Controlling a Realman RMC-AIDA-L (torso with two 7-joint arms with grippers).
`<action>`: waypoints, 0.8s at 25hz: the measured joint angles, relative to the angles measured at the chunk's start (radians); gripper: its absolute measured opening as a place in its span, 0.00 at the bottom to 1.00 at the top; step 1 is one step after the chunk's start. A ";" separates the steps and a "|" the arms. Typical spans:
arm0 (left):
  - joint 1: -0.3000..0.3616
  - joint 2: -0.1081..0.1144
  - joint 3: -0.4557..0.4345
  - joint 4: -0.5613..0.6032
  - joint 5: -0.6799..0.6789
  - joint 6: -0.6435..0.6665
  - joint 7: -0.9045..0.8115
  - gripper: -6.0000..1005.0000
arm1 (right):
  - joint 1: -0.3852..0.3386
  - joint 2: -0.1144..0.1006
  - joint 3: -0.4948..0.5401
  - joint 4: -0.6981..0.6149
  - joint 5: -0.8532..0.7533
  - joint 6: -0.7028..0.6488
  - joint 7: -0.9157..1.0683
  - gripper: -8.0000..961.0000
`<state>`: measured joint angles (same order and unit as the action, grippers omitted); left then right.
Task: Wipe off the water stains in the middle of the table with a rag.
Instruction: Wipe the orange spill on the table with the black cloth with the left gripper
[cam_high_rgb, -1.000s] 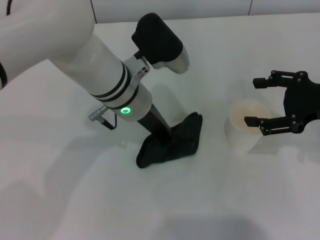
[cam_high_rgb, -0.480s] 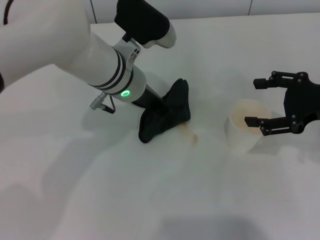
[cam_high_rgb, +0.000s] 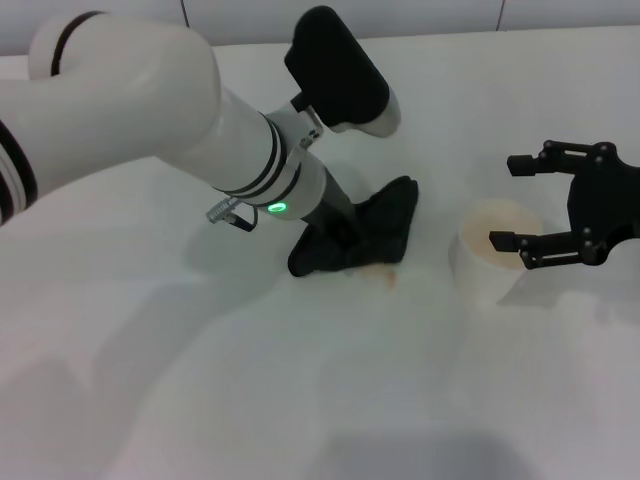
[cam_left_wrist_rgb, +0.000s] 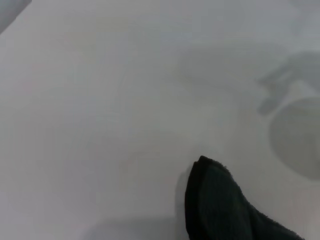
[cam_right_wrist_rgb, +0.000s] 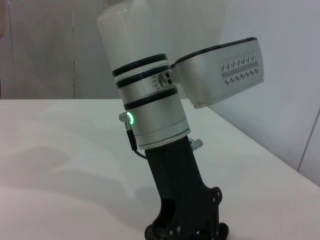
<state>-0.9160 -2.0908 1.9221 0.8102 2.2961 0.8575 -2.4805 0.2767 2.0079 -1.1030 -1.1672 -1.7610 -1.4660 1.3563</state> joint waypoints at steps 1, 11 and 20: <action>0.001 0.000 0.001 0.001 -0.014 0.000 0.033 0.09 | -0.001 0.000 0.000 0.000 0.000 0.000 0.000 0.89; 0.015 0.000 0.029 0.044 -0.059 0.055 0.216 0.09 | -0.002 -0.001 0.001 0.000 0.000 0.000 0.000 0.89; 0.031 0.000 0.071 0.076 -0.060 0.074 0.301 0.09 | -0.002 -0.002 0.010 0.000 -0.002 0.003 0.000 0.89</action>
<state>-0.8849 -2.0909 1.9927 0.8858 2.2360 0.9312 -2.1791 0.2745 2.0063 -1.0925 -1.1673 -1.7632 -1.4633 1.3560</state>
